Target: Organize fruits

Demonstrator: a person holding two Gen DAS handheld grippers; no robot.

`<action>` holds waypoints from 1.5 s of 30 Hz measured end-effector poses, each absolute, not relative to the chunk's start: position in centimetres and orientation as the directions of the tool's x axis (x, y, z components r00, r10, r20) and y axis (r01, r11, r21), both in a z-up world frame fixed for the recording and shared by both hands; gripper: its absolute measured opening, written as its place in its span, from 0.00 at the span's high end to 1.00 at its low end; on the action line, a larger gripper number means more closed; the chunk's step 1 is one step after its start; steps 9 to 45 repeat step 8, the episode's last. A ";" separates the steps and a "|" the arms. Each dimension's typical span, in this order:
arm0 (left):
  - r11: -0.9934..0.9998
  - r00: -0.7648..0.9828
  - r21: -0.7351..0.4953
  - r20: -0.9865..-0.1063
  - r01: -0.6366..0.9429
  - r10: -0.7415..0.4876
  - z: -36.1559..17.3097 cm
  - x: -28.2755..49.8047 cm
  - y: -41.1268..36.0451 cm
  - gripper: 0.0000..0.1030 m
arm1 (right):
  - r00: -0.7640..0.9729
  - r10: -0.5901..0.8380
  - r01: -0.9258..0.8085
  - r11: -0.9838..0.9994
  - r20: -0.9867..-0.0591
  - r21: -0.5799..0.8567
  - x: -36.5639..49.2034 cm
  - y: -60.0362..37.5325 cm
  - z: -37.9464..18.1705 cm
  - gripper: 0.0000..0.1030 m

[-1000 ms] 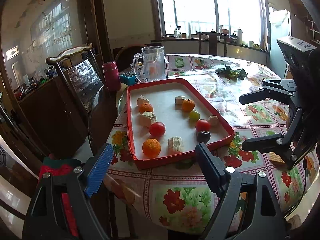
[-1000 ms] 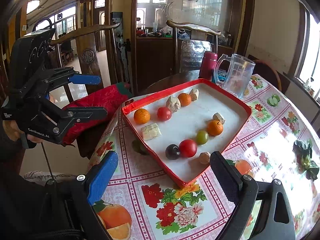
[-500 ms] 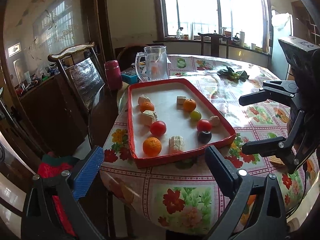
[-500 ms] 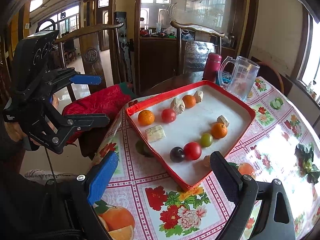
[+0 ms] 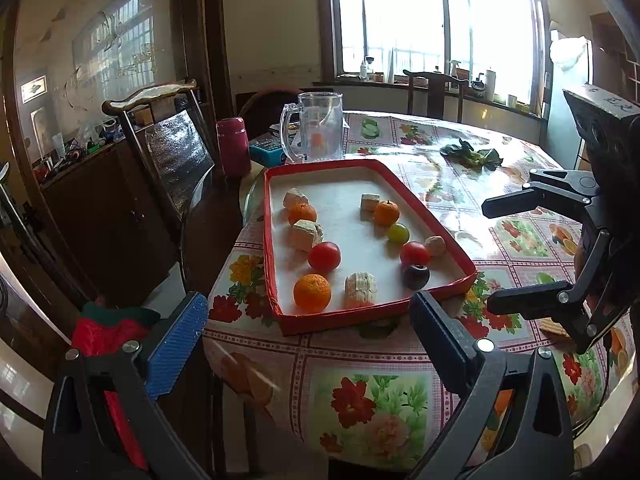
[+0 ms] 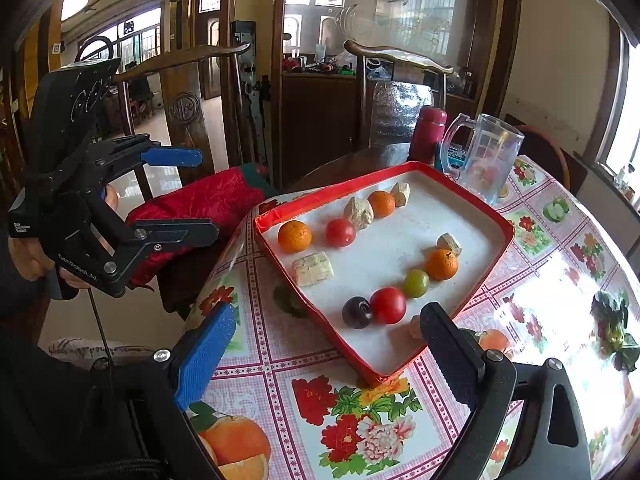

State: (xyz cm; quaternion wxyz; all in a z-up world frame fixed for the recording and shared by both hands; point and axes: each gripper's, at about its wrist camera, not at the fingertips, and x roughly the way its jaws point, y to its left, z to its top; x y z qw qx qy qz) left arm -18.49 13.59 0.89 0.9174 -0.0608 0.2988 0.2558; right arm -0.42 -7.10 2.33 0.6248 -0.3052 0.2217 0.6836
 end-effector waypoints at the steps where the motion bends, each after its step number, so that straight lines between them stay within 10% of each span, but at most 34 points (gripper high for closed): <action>1: 0.862 0.690 0.043 -0.579 -0.506 0.434 0.9 -18.5 13.6 0.02 | -0.033 0.720 -0.989 -0.122 -0.694 -0.079 -0.4 -7.1 2.4 0.08; 45: 0.867 0.697 0.039 -0.577 -0.497 0.426 1.0 -18.5 13.6 0.02 | -0.032 0.723 -0.993 -0.104 -0.690 -0.063 -0.1 -7.5 2.3 0.08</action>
